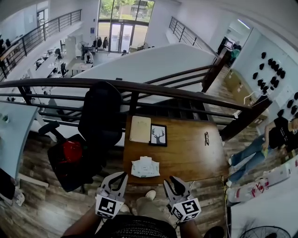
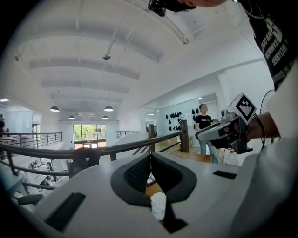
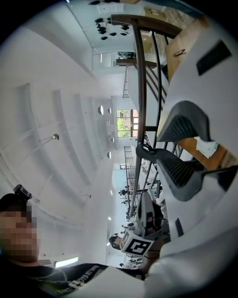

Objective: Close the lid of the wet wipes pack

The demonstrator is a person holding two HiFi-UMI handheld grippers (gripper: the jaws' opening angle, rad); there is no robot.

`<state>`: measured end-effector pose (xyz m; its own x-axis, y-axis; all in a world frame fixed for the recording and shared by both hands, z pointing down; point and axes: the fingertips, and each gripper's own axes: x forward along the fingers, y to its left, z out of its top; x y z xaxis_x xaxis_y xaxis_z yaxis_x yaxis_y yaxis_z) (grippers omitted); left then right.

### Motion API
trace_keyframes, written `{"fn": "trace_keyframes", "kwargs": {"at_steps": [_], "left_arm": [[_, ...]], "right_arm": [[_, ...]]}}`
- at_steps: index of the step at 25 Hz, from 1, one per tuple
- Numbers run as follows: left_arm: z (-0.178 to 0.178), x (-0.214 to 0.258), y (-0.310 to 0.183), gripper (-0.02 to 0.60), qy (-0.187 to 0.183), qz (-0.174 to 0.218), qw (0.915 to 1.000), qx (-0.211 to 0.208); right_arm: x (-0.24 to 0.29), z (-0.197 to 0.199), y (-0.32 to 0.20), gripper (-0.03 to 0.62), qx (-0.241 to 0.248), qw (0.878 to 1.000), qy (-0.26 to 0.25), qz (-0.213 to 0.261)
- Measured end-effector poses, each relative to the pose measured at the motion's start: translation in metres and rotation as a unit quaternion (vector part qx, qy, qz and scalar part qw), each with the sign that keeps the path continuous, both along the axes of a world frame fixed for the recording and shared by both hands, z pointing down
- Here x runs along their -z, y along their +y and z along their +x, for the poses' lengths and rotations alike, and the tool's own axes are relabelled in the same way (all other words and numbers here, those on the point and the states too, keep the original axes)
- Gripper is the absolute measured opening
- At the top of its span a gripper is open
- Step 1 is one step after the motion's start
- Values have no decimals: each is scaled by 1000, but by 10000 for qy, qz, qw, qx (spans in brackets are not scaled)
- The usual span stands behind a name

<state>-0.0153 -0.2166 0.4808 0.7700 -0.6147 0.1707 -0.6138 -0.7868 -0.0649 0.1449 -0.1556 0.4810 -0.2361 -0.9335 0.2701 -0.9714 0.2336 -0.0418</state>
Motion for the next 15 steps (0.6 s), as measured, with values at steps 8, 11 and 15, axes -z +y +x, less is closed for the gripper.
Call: {"fn": "trace_keyframes", "kwargs": {"at_steps": [8, 11, 15], "left_arm": [[-9, -8, -24, 28, -113, -83, 9993, 358], [-6, -9, -34, 28, -143, -92, 9988, 455], [8, -11, -48, 28, -186, -124, 9985, 493]], "right_arm": [[-18, -2, -28, 117, 272, 9994, -129, -153], [-25, 0, -43, 117, 410, 9987, -188, -233], [-31, 9, -60, 117, 556, 9976, -214, -349]]}}
